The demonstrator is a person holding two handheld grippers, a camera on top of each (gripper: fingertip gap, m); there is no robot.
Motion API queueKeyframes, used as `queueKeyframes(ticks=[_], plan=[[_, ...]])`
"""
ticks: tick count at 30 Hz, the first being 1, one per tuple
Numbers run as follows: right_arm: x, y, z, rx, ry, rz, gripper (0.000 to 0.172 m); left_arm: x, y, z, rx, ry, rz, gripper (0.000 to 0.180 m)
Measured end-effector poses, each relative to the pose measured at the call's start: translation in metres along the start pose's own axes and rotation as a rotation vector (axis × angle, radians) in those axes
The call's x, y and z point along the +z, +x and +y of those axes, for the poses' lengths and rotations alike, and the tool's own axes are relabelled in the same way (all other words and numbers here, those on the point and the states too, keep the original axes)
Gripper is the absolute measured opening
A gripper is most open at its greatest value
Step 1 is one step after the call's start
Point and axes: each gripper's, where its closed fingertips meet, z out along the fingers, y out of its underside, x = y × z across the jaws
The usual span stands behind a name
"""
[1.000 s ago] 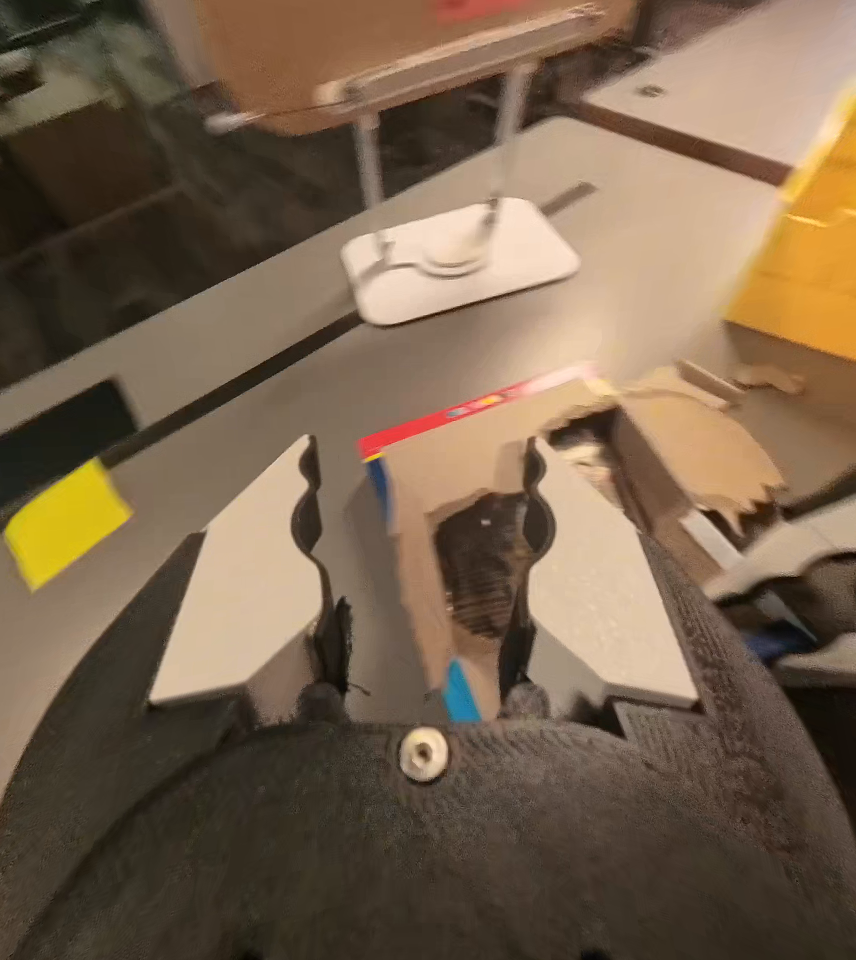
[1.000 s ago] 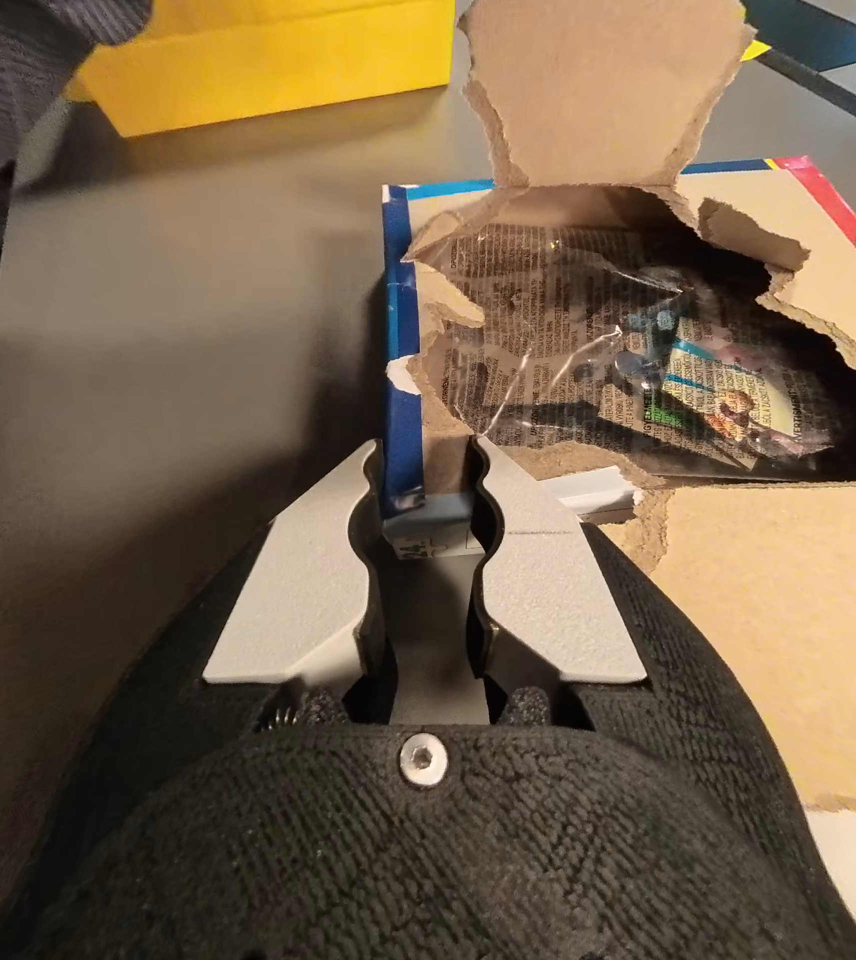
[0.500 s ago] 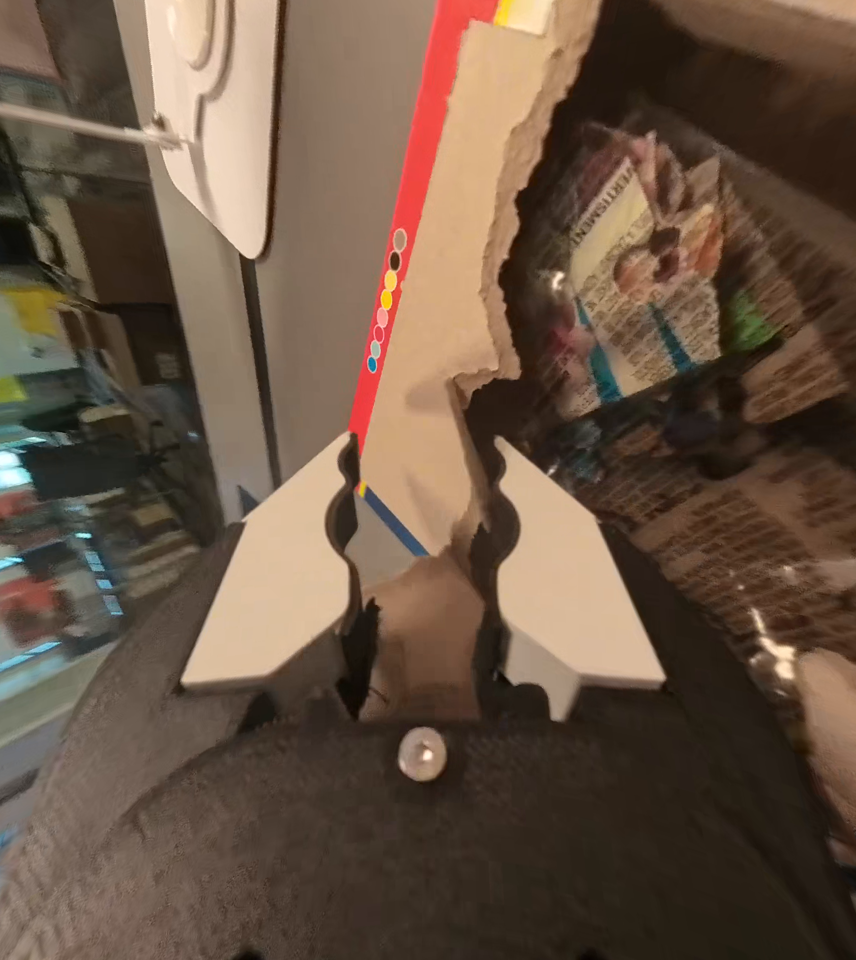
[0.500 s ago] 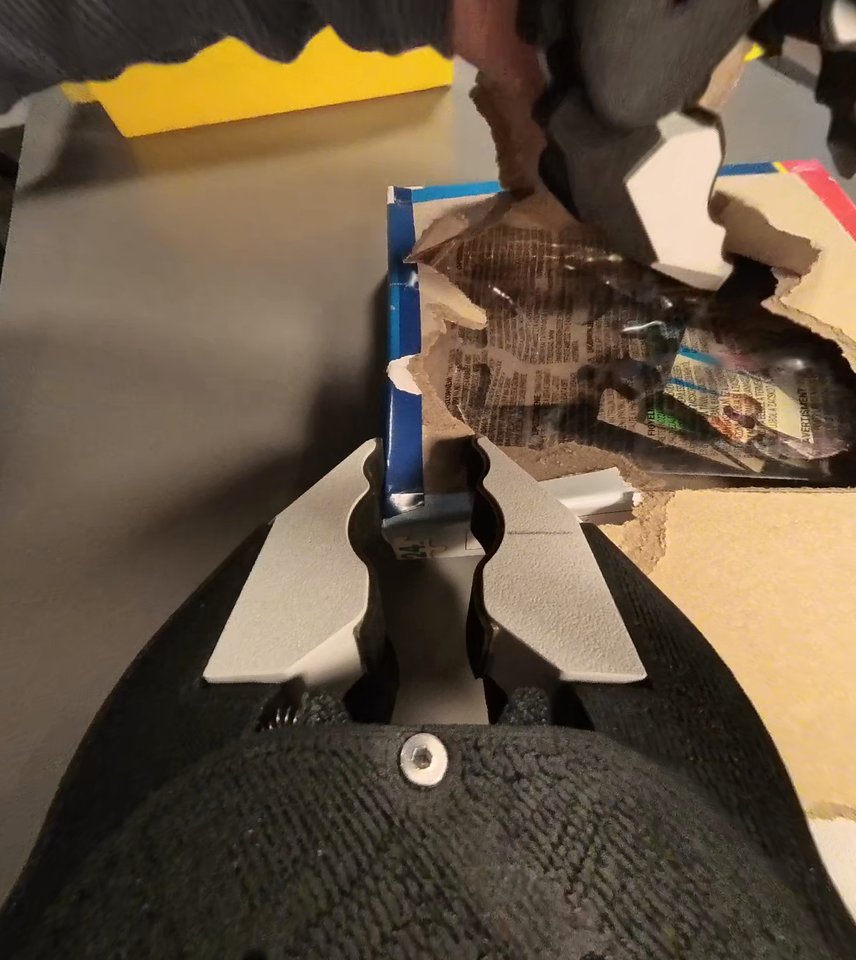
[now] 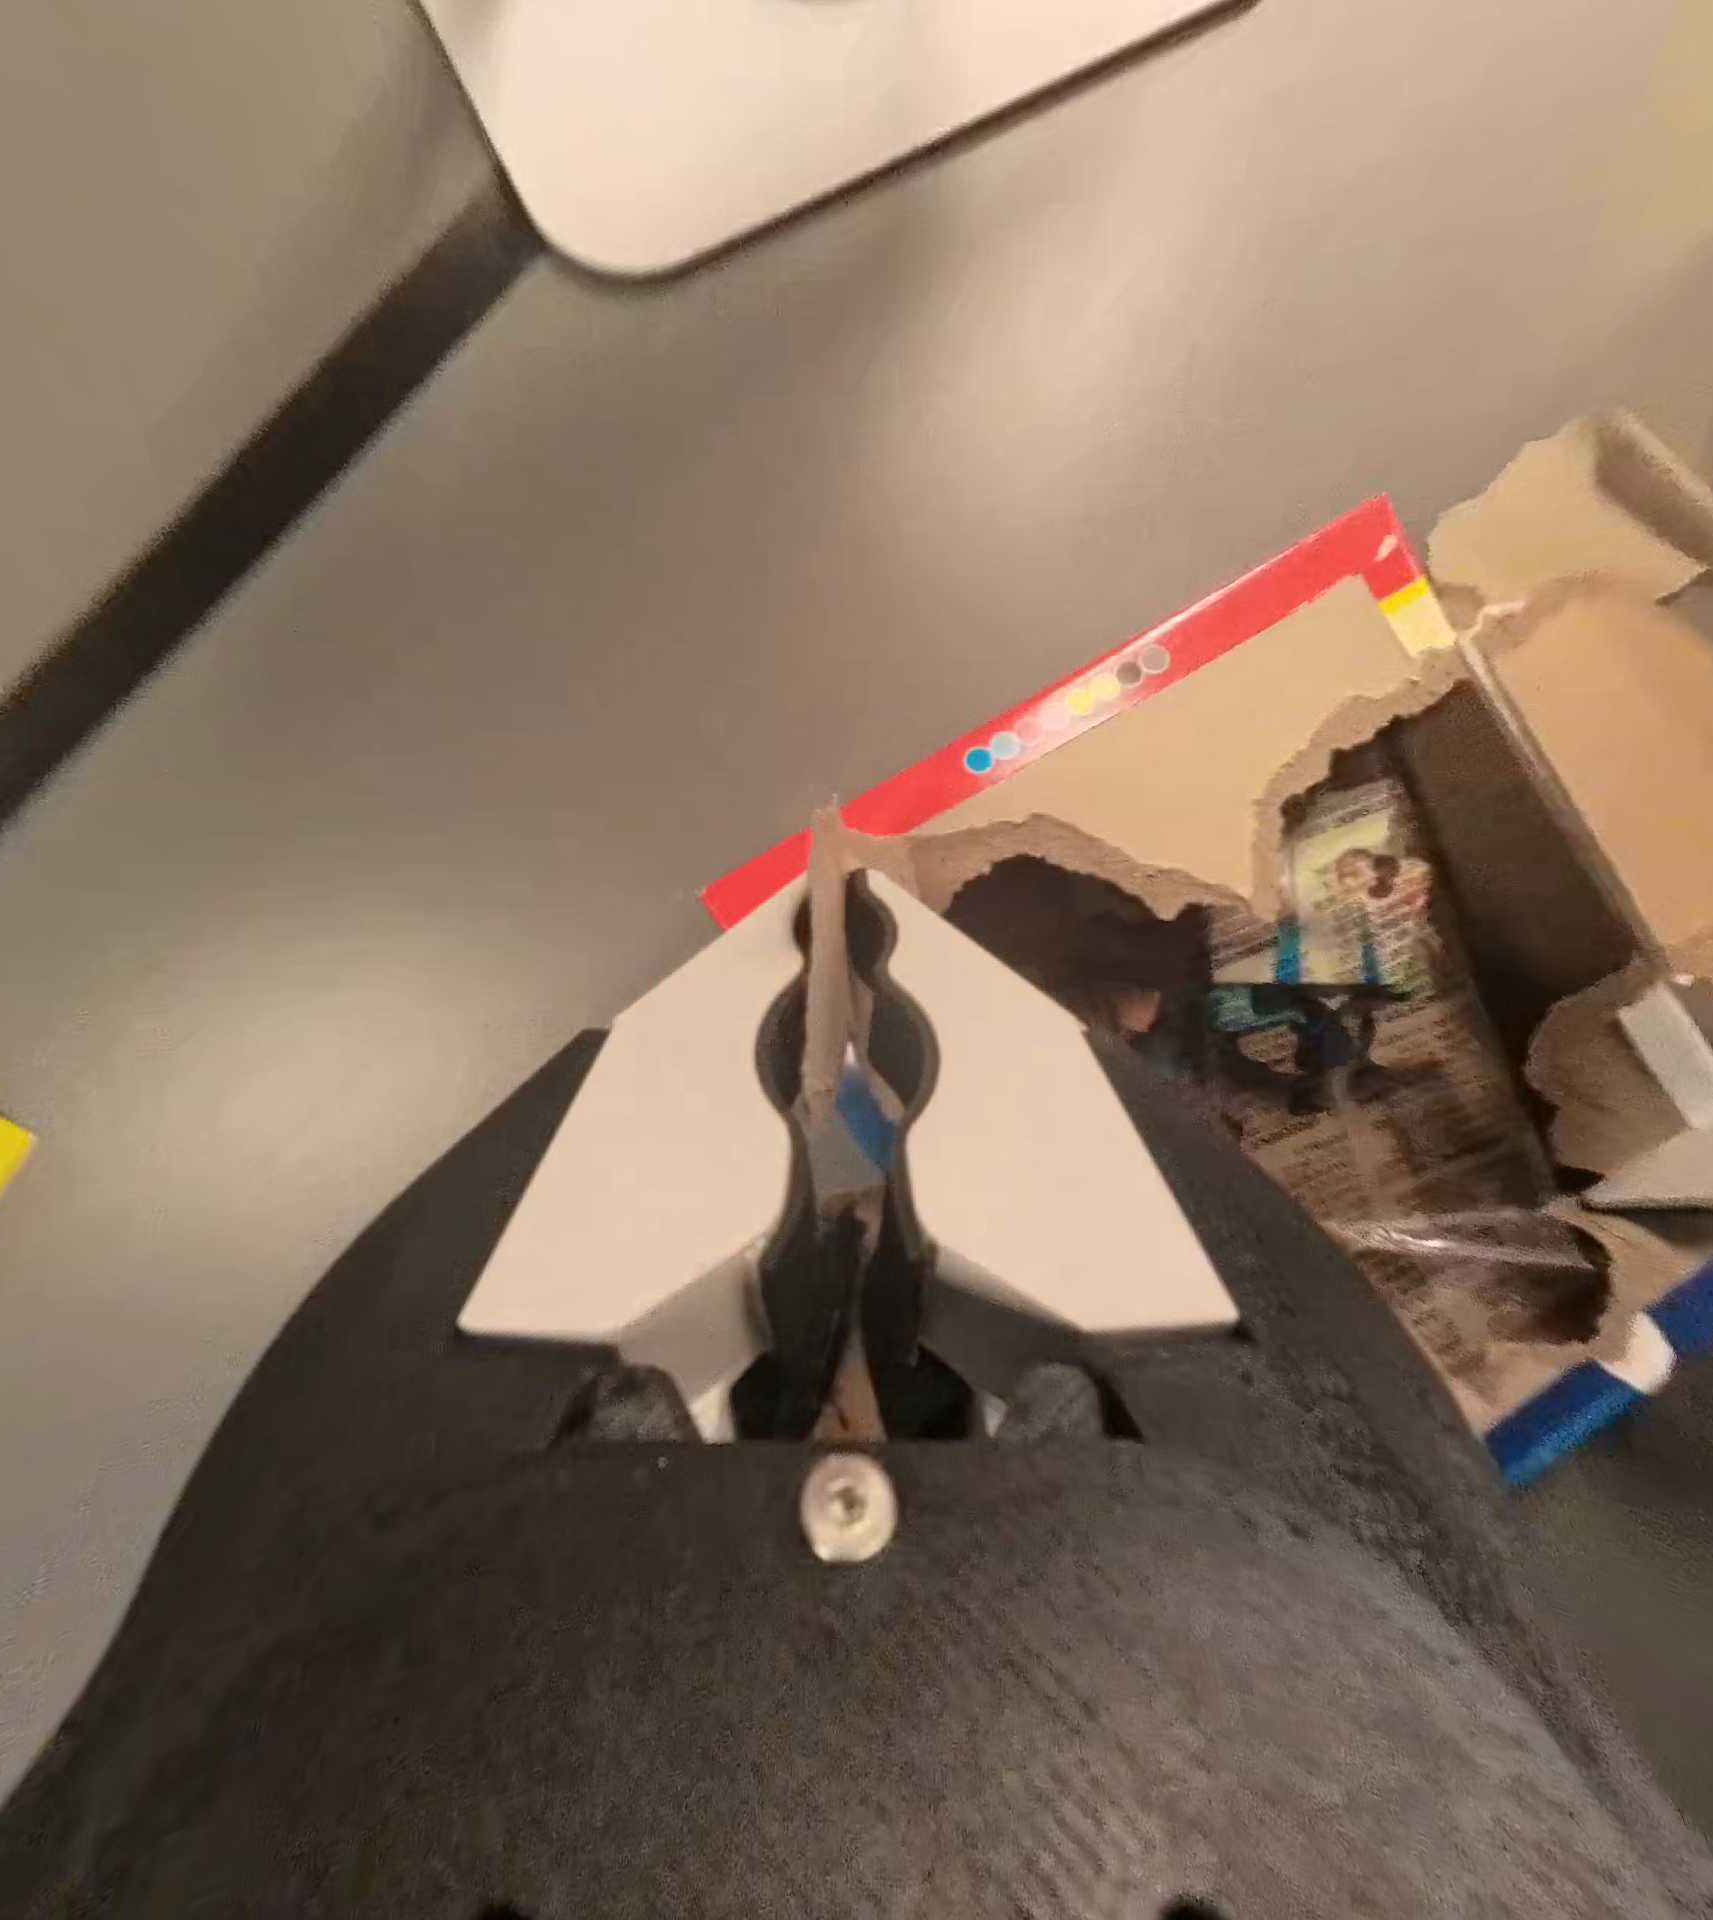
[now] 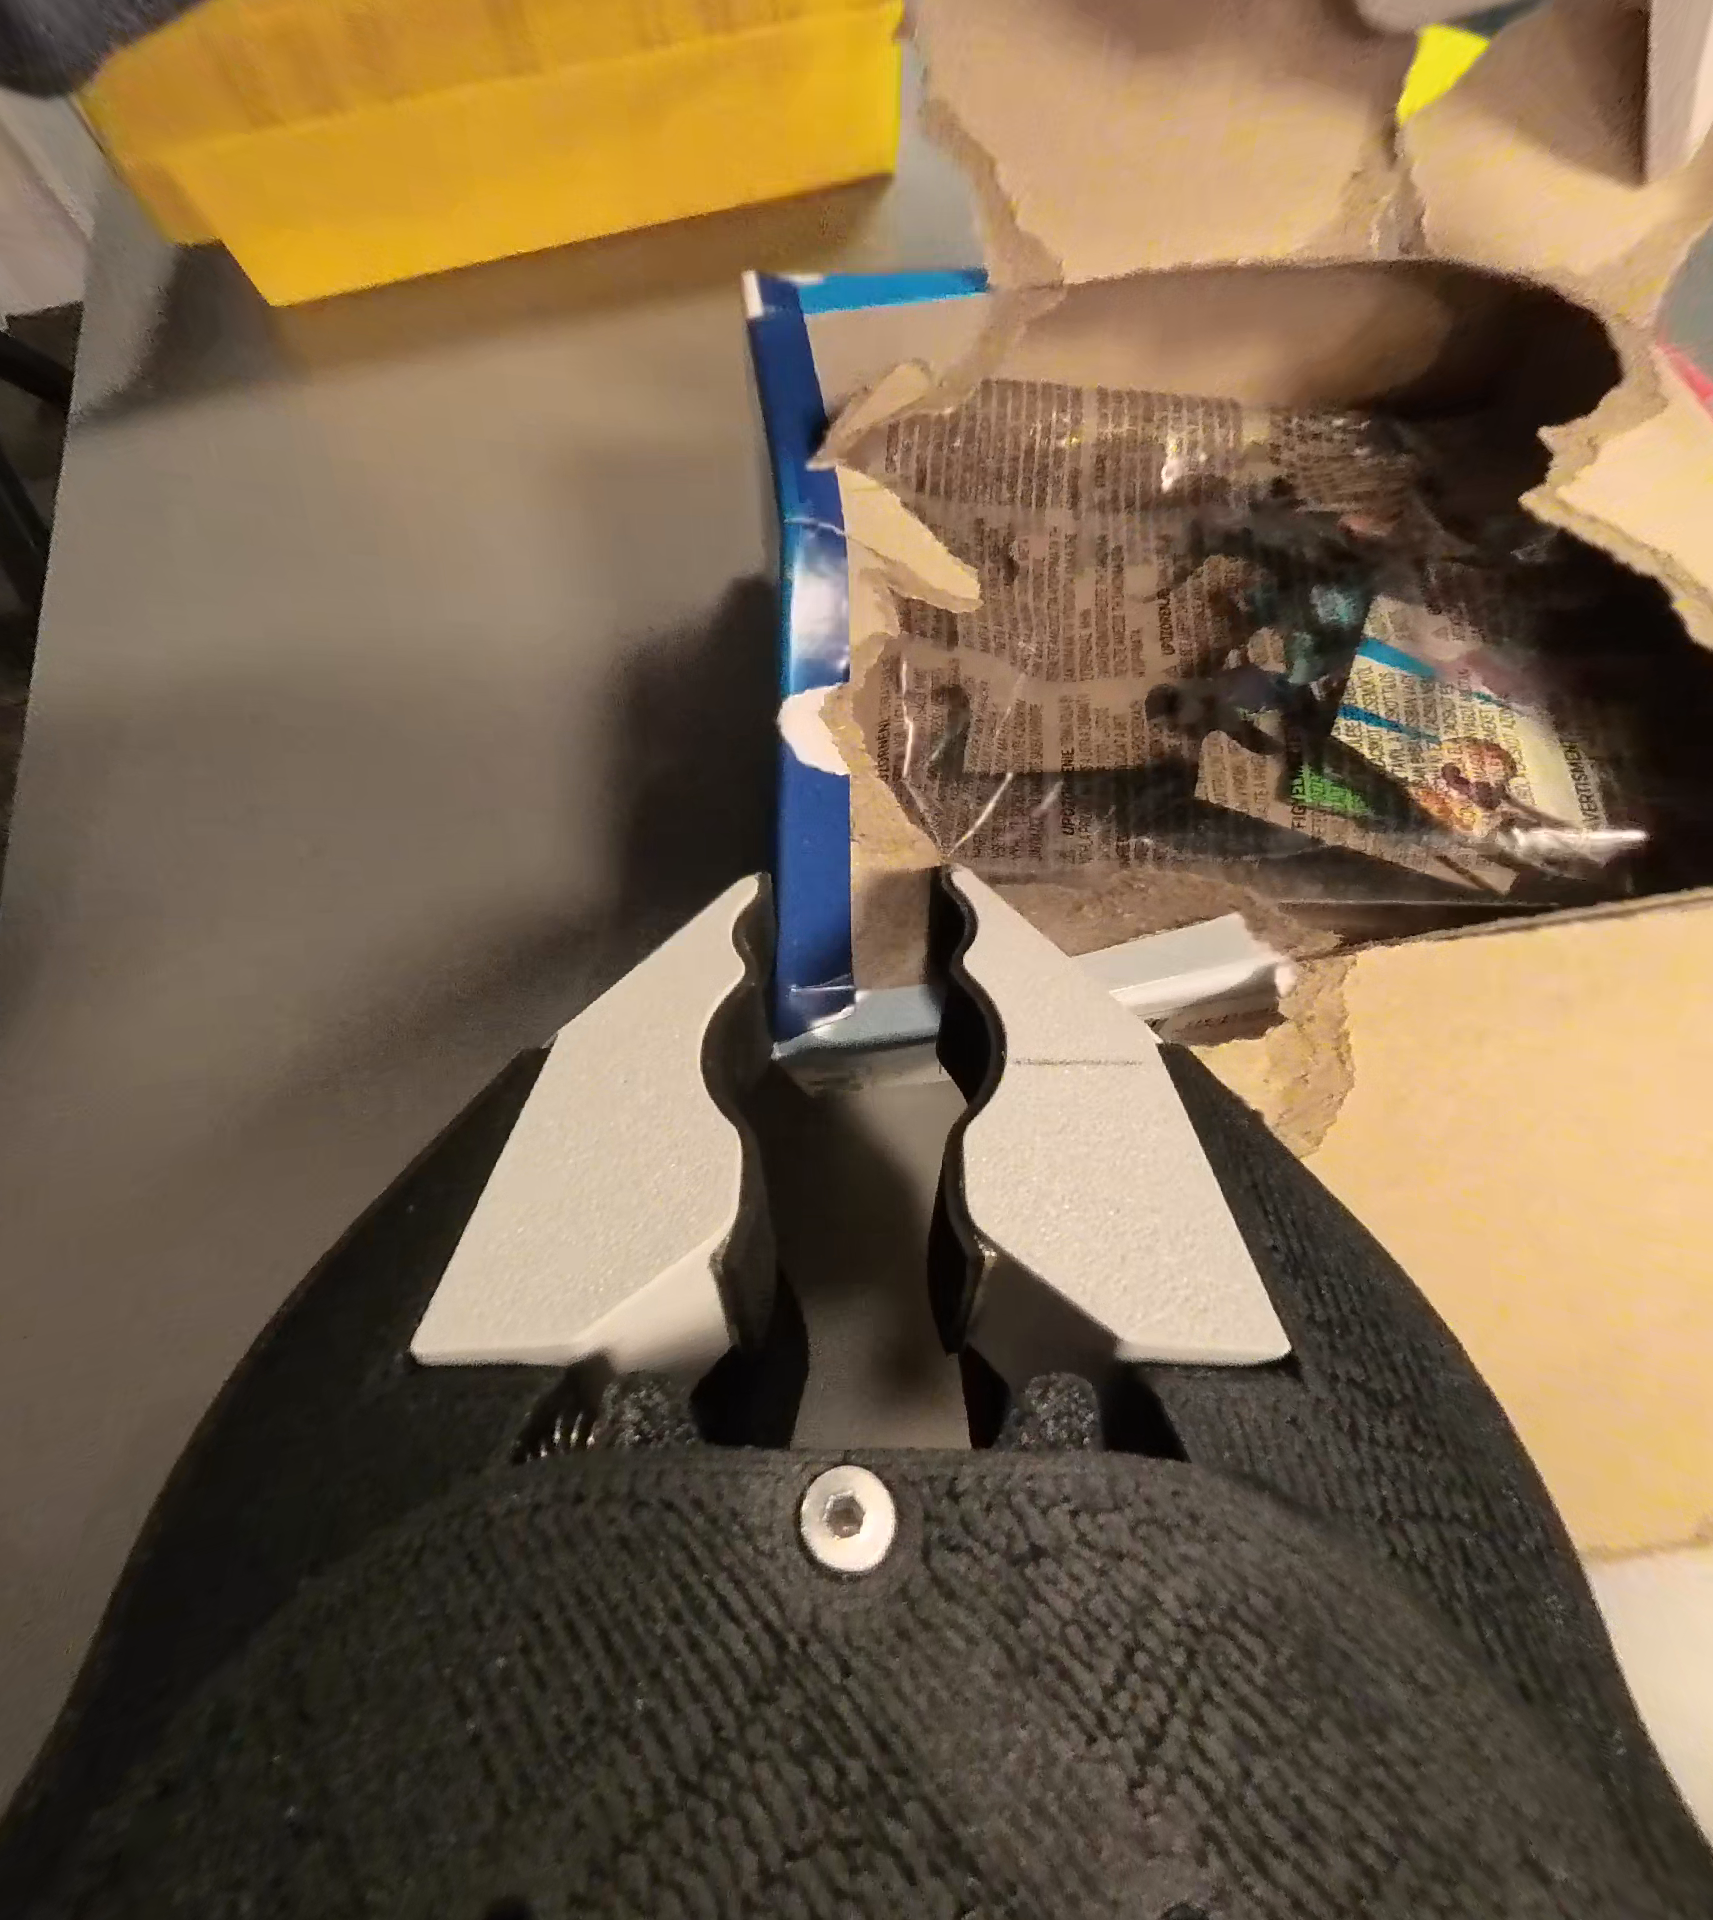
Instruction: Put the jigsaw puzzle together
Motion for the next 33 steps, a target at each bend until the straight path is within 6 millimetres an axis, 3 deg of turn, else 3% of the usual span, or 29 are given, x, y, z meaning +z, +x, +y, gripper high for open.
queueKeyframes(ticks=[8, 9, 11, 12, 13, 14, 16, 19, 21, 26, 29, 33], plan=[[0.002, -0.001, 0.001, -0.053, -0.010, 0.024, 0.028, 0.002, -0.004, 0.017, -0.408, 0.085, 0.331, 0.004], [0.002, -0.001, 0.001, -0.073, -0.012, 0.029, 0.028, -0.003, -0.005, 0.015, -0.413, 0.110, 0.298, 0.014], [0.002, -0.002, 0.000, -0.125, -0.010, 0.046, 0.028, -0.026, -0.001, 0.004, -0.361, 0.216, 0.188, 0.056], [0.002, -0.003, 0.000, -0.148, -0.008, 0.053, 0.029, -0.042, 0.004, -0.004, -0.322, 0.293, 0.116, 0.069], [0.001, -0.003, -0.001, -0.169, -0.004, 0.059, 0.030, -0.058, 0.013, -0.009, -0.273, 0.355, 0.036, 0.069], [0.001, -0.005, -0.002, -0.187, 0.003, 0.061, 0.031, -0.070, 0.030, -0.013, -0.197, 0.398, -0.022, 0.064], [-0.002, -0.008, -0.007, -0.234, 0.047, 0.062, 0.028, -0.075, 0.074, -0.008, -0.014, 0.370, -0.093, 0.057], [-0.017, -0.009, -0.024, -0.312, 0.190, 0.119, 0.028, -0.054, 0.115, 0.015, 0.177, 0.189, -0.173, 0.056], [-0.025, -0.007, -0.027, -0.319, 0.231, 0.143, 0.035, -0.032, 0.131, 0.028, 0.176, 0.097, -0.129, 0.072], [-0.037, 0.004, -0.028, -0.285, 0.269, 0.182, 0.046, 0.016, 0.120, 0.058, 0.068, -0.123, -0.127, 0.108], [-0.036, 0.006, -0.024, -0.308, 0.236, 0.201, 0.046, 0.029, 0.108, 0.057, -0.017, -0.139, -0.148, 0.118], [-0.026, 0.001, -0.016, -0.379, 0.163, 0.199, 0.043, 0.046, 0.104, 0.073, -0.095, -0.259, -0.158, 0.136]])
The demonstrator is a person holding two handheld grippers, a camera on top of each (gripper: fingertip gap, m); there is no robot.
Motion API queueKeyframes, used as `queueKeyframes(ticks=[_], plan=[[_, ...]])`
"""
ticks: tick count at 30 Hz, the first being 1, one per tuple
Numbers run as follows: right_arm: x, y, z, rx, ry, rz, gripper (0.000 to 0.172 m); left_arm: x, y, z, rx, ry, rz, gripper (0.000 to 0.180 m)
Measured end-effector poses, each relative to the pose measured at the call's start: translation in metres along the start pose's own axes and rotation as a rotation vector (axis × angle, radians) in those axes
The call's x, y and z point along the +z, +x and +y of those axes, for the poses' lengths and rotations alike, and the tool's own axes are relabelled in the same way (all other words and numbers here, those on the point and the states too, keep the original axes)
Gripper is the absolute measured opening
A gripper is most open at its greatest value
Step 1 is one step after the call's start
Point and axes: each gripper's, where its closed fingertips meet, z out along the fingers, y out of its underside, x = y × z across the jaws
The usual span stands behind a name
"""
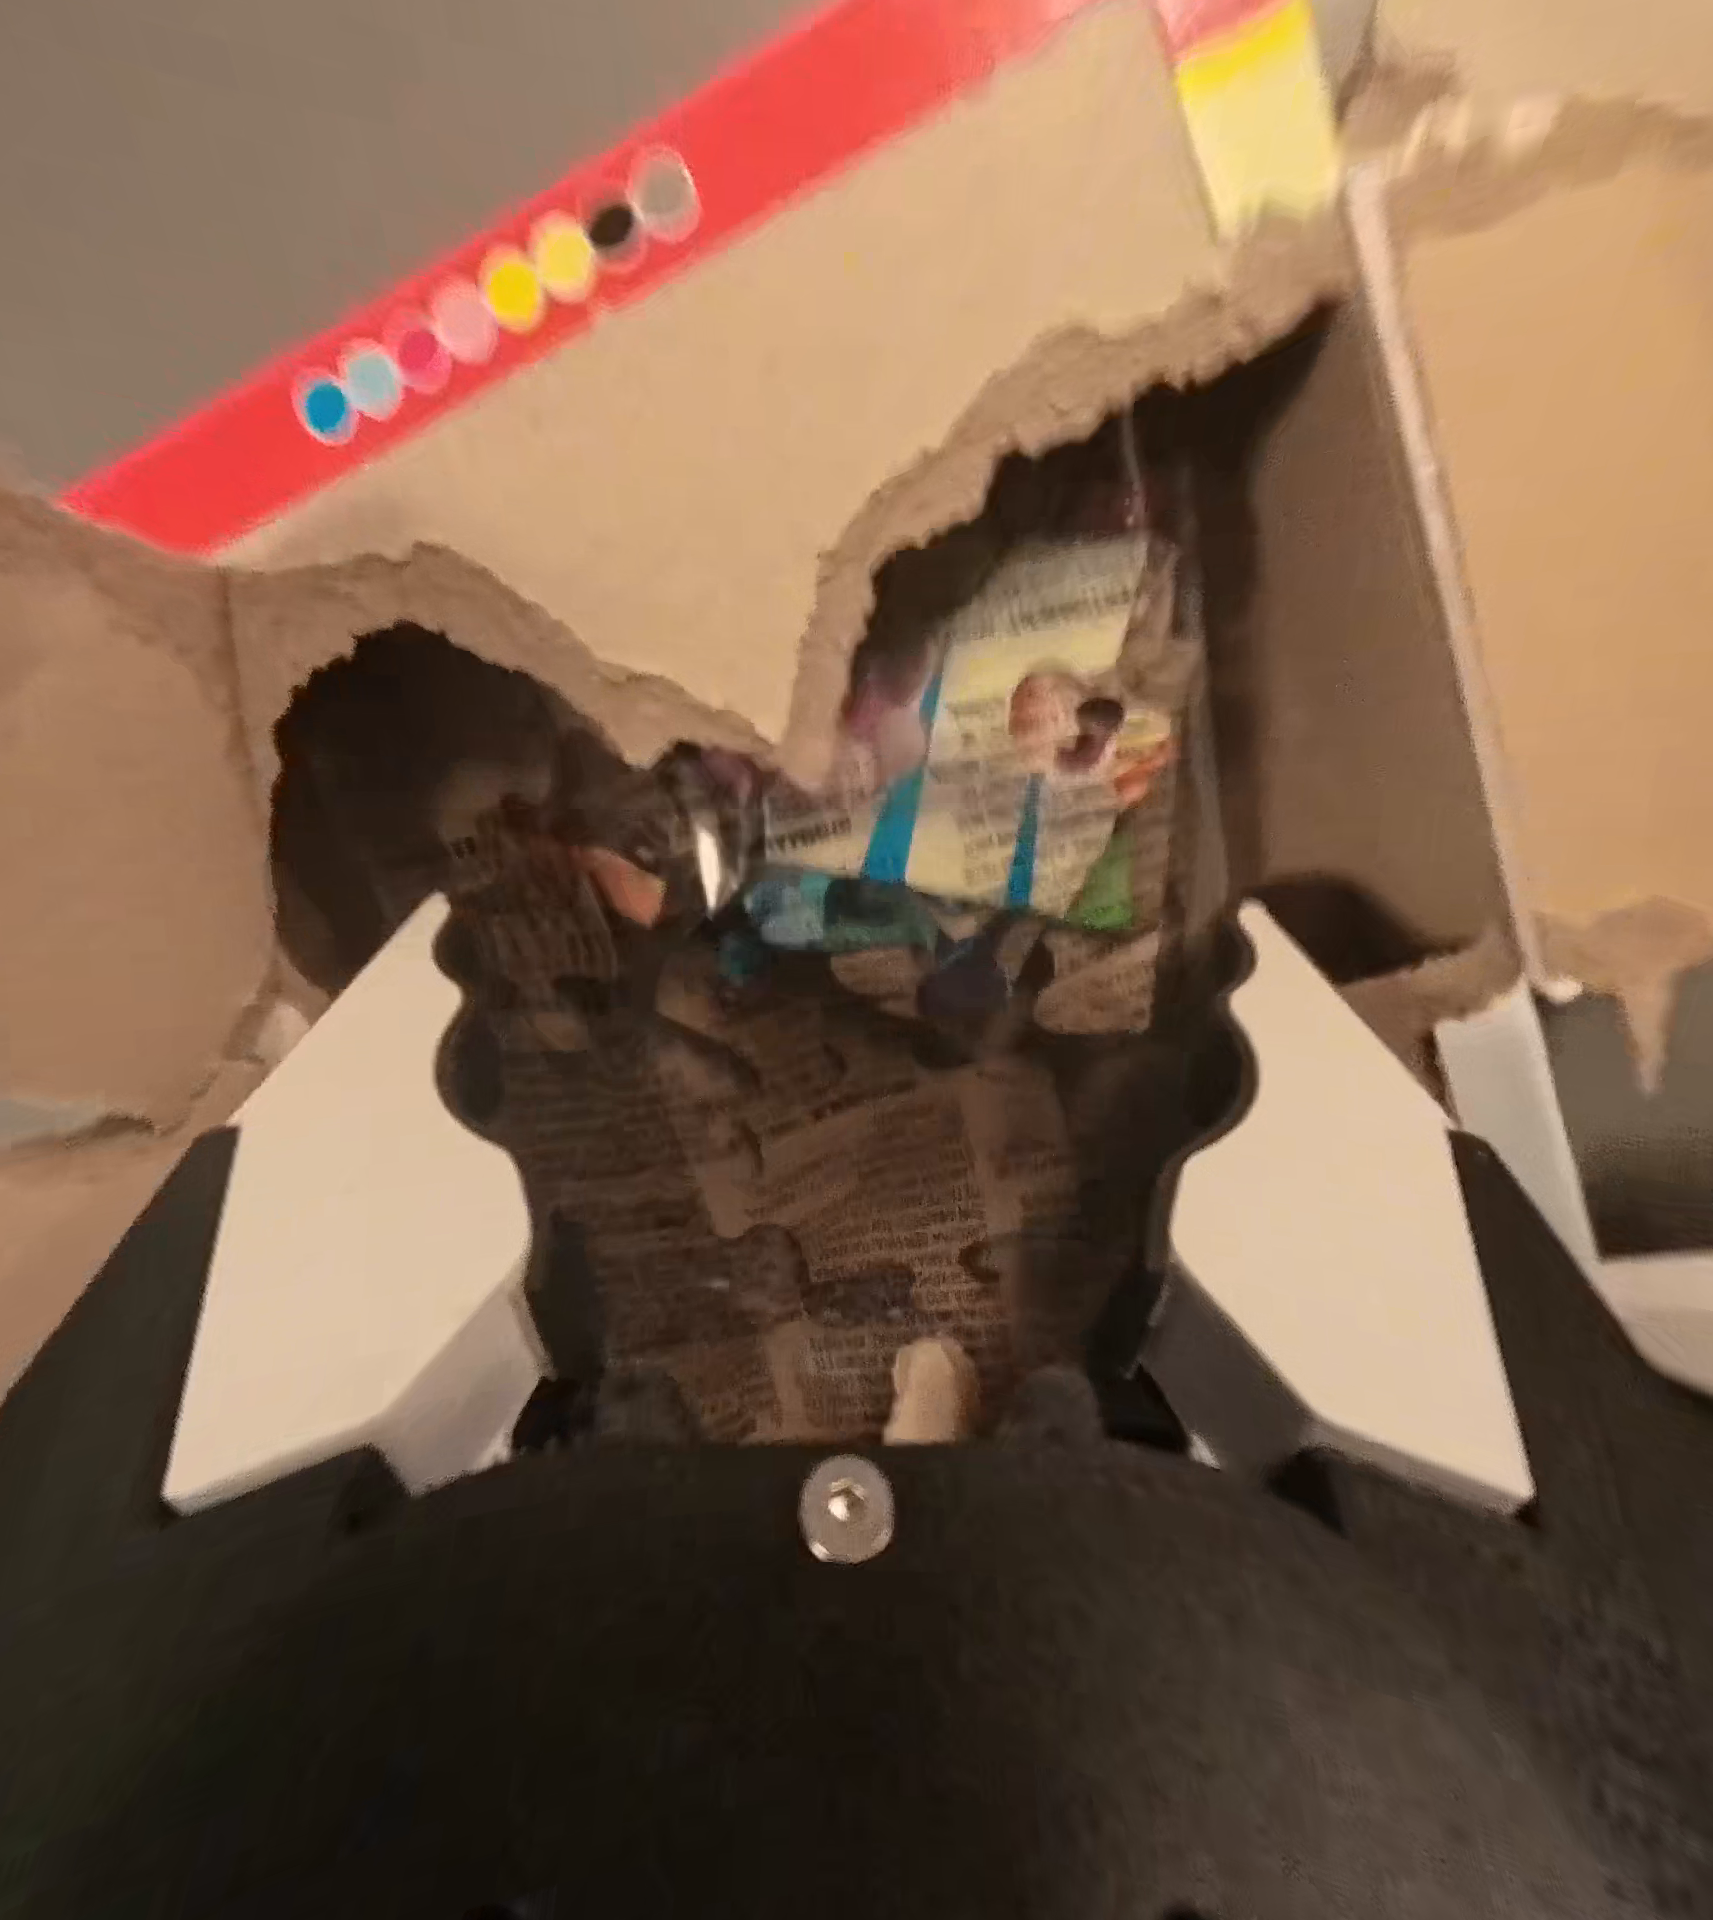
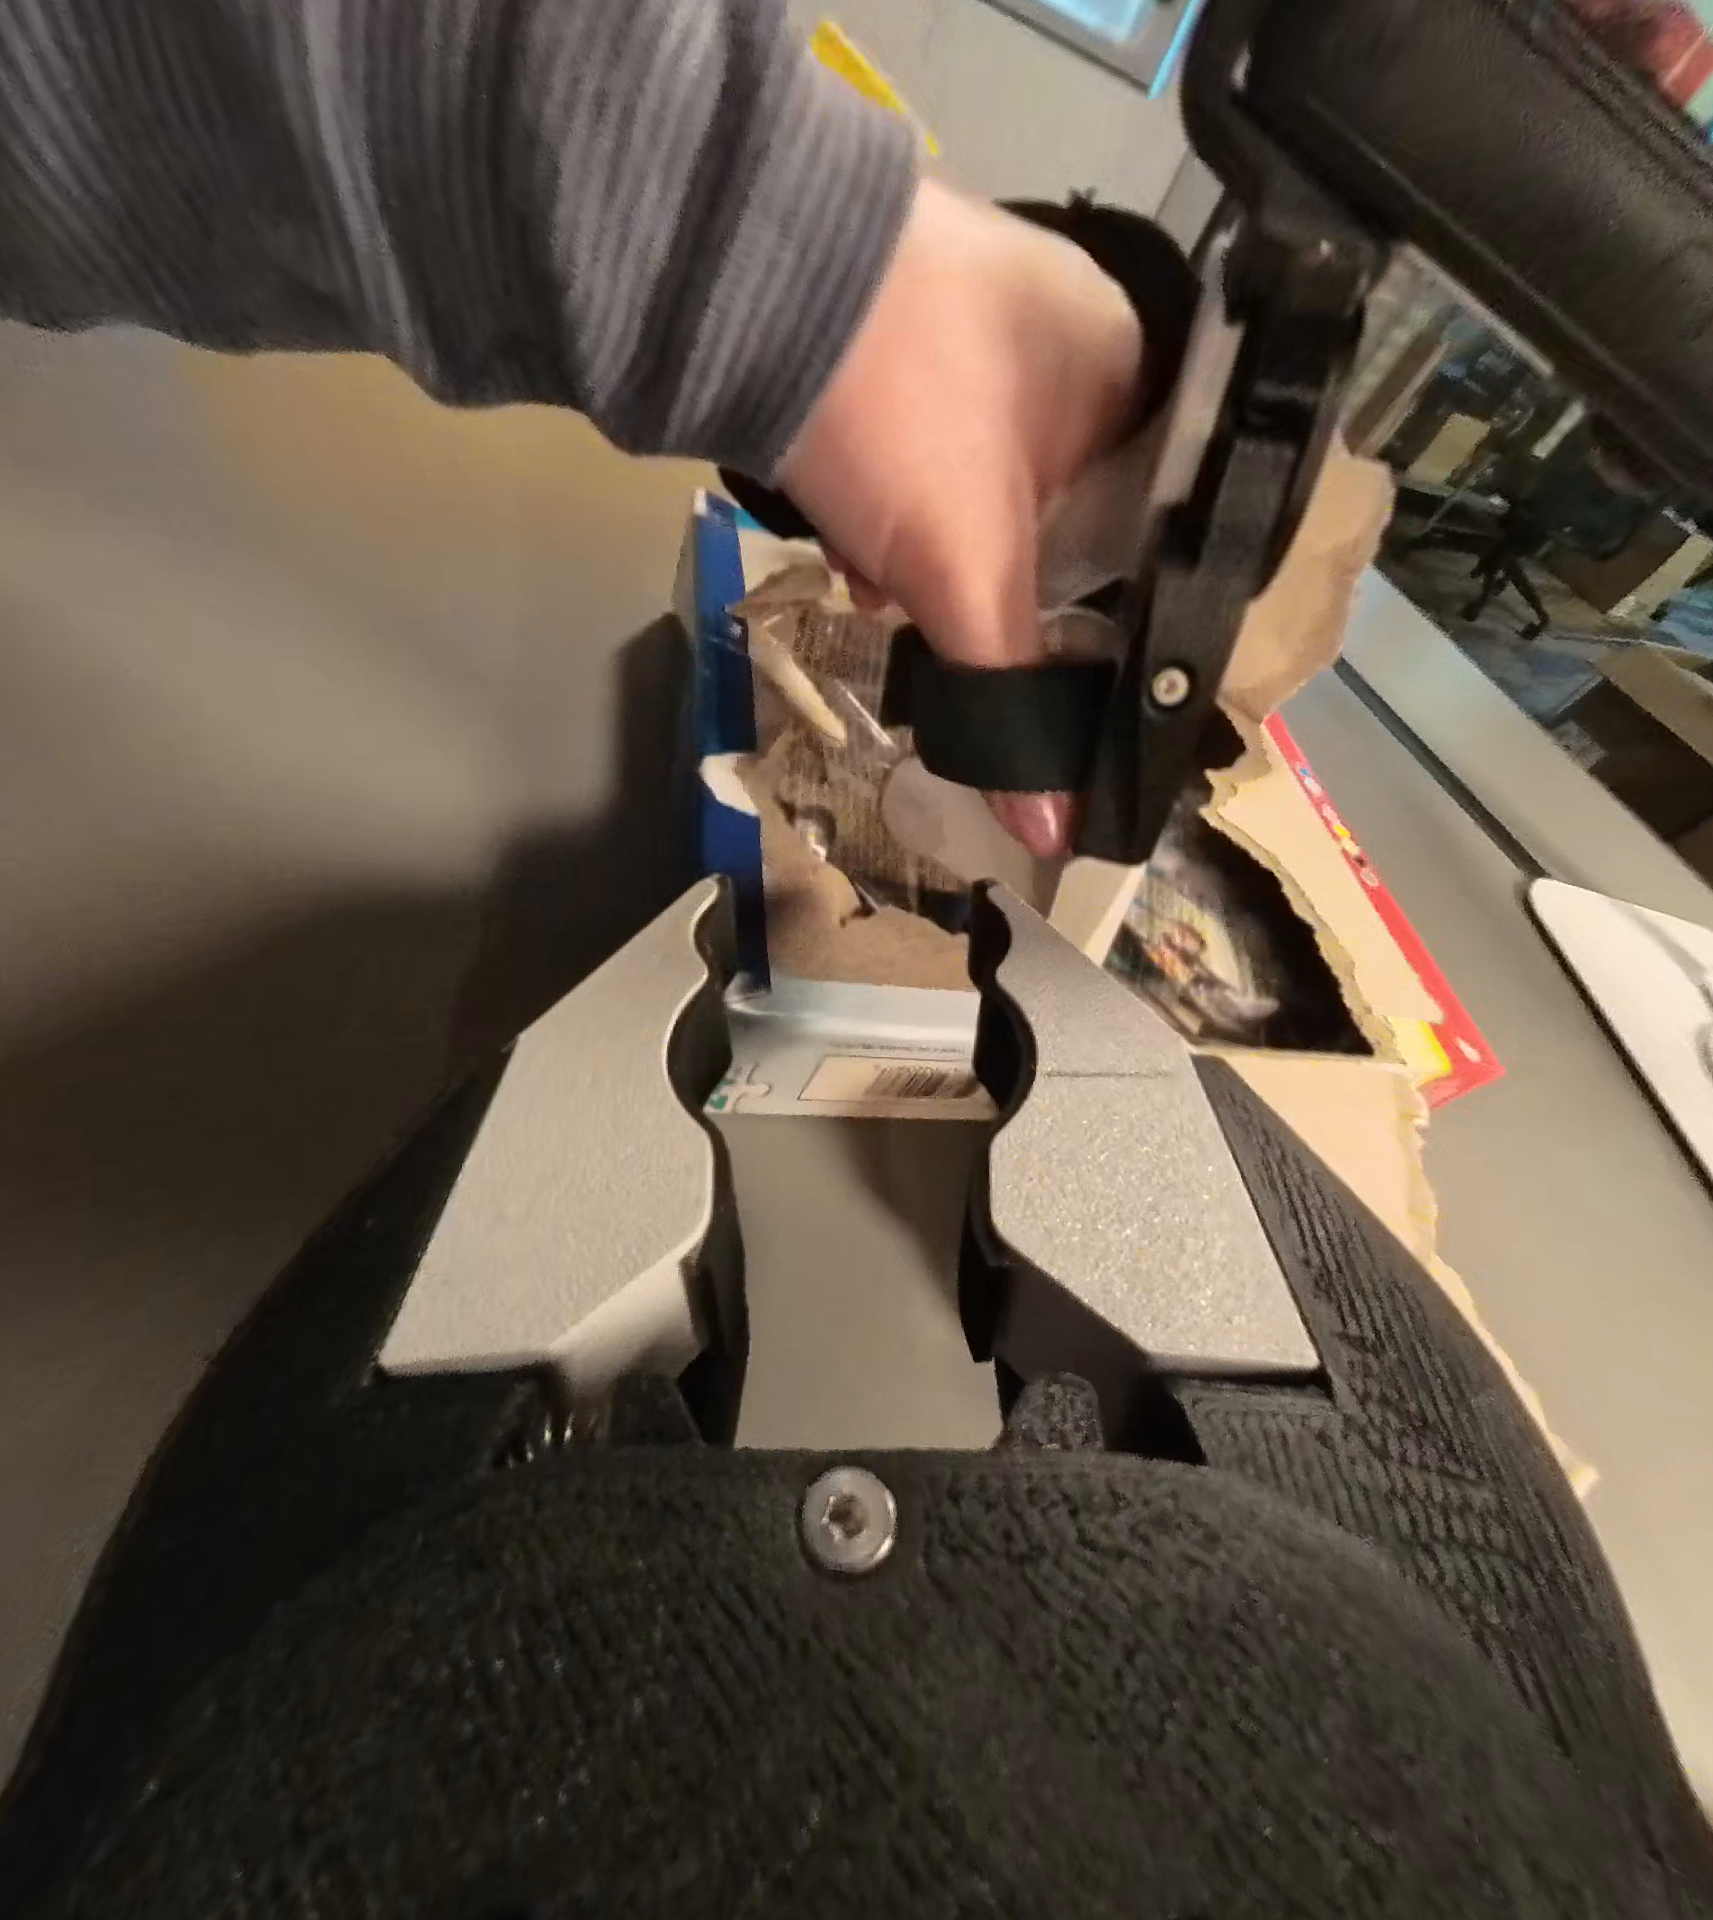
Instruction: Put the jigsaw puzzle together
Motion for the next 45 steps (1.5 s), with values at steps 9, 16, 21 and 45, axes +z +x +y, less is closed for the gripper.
queueKeyframes(ticks=[9, 16, 21, 45], plan=[[0.003, -0.003, 0.000, 0.021, -0.011, -0.023, 0.041, -0.012, 0.000, 0.000, 0.142, -0.028, -0.064, 0.064], [0.007, 0.002, 0.007, -0.012, -0.060, 0.031, 0.017, -0.045, -0.016, -0.003, 0.255, -0.016, -0.069, 0.017], [0.010, 0.006, 0.012, -0.045, -0.103, 0.077, 0.005, -0.070, -0.015, 0.001, 0.162, -0.026, 0.212, 0.016], [-0.005, 0.050, 0.014, 0.059, -0.085, 0.339, 0.000, -0.235, -0.003, 0.010, 0.002, 0.496, 1.203, 0.000]])
